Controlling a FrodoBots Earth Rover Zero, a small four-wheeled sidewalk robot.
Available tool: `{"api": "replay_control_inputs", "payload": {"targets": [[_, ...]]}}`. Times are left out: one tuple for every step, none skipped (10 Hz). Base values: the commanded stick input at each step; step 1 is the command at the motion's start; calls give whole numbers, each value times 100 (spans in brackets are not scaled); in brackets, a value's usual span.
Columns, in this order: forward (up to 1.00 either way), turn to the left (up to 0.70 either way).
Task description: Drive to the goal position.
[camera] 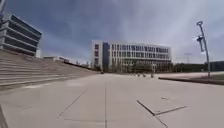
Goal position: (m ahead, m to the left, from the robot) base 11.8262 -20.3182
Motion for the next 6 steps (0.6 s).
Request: {"api": "replay_control_inputs", "payload": {"targets": [[70, 0], [70, 0], [70, 0], [70, 0], [70, 0], [70, 0]]}}
